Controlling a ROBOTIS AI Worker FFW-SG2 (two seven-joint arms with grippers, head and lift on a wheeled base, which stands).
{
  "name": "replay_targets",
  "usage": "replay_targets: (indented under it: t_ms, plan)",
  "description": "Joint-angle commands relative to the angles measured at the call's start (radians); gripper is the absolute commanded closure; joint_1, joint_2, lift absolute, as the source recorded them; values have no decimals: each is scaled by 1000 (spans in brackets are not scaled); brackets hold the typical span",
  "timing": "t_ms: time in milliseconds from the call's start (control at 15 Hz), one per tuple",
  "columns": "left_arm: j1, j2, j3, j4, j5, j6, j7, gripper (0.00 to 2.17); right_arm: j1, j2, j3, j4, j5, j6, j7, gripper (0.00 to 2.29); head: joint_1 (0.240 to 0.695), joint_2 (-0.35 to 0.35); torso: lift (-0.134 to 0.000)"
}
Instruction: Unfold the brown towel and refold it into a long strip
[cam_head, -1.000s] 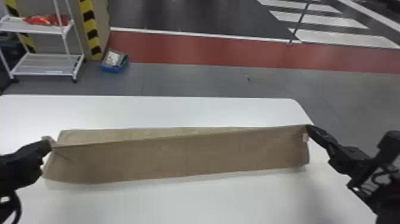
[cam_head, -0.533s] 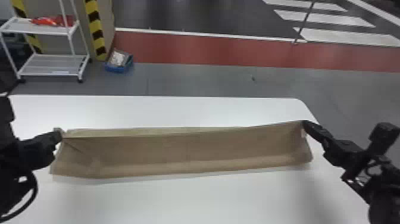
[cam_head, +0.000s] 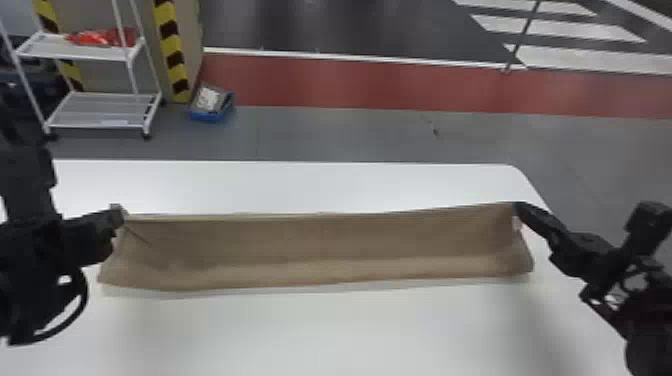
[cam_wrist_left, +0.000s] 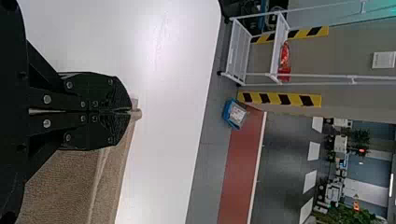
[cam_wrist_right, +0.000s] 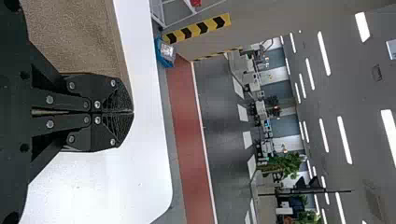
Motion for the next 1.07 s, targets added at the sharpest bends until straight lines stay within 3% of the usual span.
replay_targets:
  t_ms: [0, 200, 533, 667, 733, 800, 867, 1000]
  plan:
    - [-28, -3, -28, 44, -15, 0, 0, 1366, 0, -5, 4, 21, 7, -8, 0, 1477, 695, -145, -125]
    - [-46, -8, -61, 82, -49, 0, 3, 1366, 4, -7, 15, 28, 18, -17, 0, 1470, 695, -156, -125]
    - [-37, -15, -105, 108, -101, -55, 7, 1021, 6, -10, 53, 67, 19, -97, -5, 1430, 695, -159, -125]
    - [-9, -14, -111, 96, -113, -169, 7, 154, 3, -16, 76, 81, 19, -140, -14, 785, 695, -155, -125]
    - [20, -14, -110, 91, -115, -307, 22, 9, 1, -19, 84, 85, 21, -155, -28, 478, 695, -153, -125]
    - [49, -11, -111, 93, -136, -463, 20, 12, 1, -19, 85, 90, 22, -173, -40, 137, 695, -149, -125]
    - [74, -5, -113, 93, -175, -568, 11, 19, 1, -19, 88, 91, 22, -201, -51, 43, 695, -145, -125]
    - [106, -5, -96, 90, -185, -586, 14, 33, 13, -20, 96, 91, 19, -259, -57, 49, 695, -129, -125]
